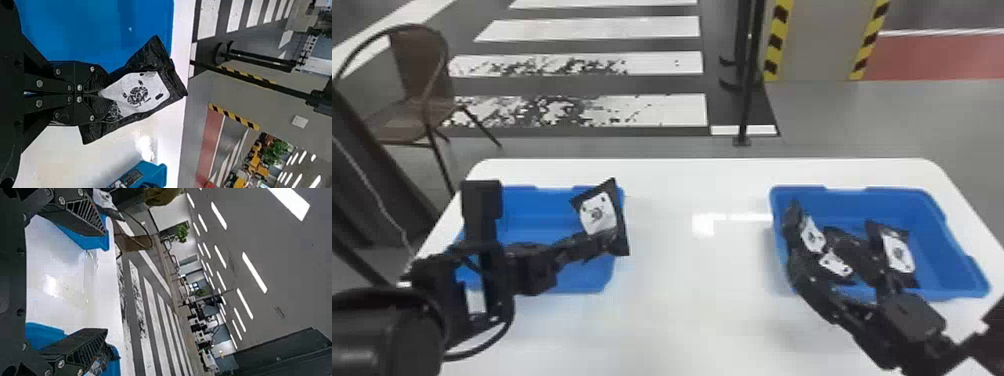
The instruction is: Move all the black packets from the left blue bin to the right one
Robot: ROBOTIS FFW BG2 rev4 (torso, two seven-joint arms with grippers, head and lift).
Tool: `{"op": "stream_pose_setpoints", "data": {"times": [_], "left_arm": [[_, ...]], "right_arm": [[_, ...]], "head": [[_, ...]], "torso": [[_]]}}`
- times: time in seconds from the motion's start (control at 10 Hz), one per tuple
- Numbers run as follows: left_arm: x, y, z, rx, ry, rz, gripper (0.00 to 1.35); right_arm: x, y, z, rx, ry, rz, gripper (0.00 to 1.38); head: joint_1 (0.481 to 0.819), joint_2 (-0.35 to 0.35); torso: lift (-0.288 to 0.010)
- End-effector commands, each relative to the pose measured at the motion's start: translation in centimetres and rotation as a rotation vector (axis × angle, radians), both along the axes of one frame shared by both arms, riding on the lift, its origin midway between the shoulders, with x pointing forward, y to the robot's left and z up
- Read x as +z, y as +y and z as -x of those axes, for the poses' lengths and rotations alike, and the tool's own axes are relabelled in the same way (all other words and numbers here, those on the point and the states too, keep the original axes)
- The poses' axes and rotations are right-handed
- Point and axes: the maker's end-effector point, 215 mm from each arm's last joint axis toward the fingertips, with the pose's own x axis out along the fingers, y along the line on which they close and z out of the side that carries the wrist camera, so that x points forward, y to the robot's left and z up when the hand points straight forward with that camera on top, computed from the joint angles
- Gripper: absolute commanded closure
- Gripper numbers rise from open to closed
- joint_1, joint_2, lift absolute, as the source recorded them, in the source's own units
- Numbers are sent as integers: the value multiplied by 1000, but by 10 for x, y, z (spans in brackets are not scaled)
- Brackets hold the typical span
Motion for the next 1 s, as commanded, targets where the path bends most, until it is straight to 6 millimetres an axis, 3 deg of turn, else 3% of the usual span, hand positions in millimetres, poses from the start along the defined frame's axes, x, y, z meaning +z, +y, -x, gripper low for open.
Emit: {"op": "stream_pose_setpoints", "data": {"times": [0.0,0.2,0.5,0.6,0.9], "left_arm": [[10,-25,2,-46,-45,-3,1153],[25,-69,1,-142,-100,-6,1153],[46,-172,28,-360,-130,82,1153],[48,-198,41,-420,-121,114,1151],[53,-225,57,-486,-114,144,1151]], "right_arm": [[17,23,-8,63,-7,-28,159],[27,56,-14,151,6,-86,156],[37,102,-21,274,11,-142,160],[39,101,-27,272,7,-142,159],[34,88,-46,226,5,-97,160]], "head": [[695,63],[695,57],[695,29],[695,0],[695,-81]], "torso": [[-140],[-140],[-140],[-140],[-140]]}}
